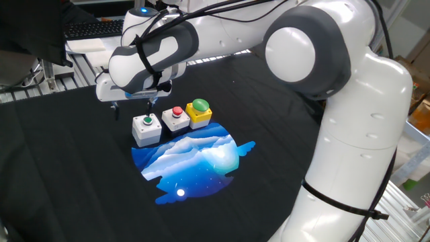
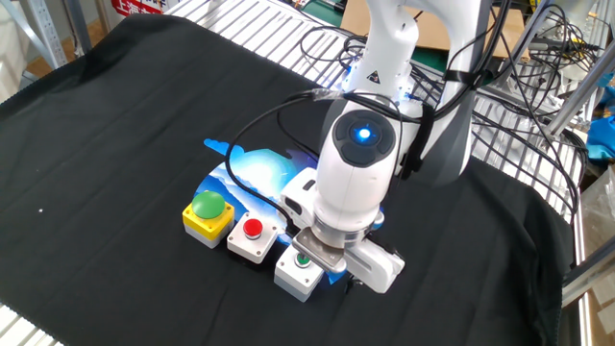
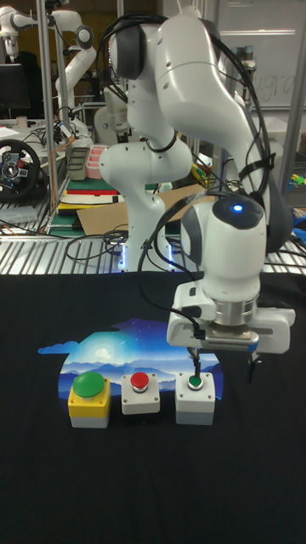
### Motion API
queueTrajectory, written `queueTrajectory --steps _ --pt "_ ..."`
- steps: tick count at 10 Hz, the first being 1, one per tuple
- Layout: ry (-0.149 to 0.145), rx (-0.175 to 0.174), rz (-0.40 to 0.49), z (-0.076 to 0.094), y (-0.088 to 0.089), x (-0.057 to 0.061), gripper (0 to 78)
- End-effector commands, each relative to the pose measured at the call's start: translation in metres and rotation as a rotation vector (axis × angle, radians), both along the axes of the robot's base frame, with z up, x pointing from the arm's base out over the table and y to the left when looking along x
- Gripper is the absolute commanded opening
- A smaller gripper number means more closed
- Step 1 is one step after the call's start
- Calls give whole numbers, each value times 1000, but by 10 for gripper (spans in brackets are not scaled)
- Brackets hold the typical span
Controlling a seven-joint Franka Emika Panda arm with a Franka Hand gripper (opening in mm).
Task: Press three buttons from left to right in sequence
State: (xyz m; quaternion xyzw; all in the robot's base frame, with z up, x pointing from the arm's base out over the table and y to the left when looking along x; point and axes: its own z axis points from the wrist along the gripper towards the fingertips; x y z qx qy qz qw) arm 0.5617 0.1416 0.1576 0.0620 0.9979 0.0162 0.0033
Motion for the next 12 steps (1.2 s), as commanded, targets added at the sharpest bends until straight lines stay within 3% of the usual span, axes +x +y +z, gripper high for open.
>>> queueTrajectory --steps 1,3,5,12 --pt "-1 0 2 1 0 2 774" --pt "8 -3 1 -1 0 2 774" --pt "36 -6 0 -3 0 1 774" --pt "36 -8 -3 -11 -1 -1 774"
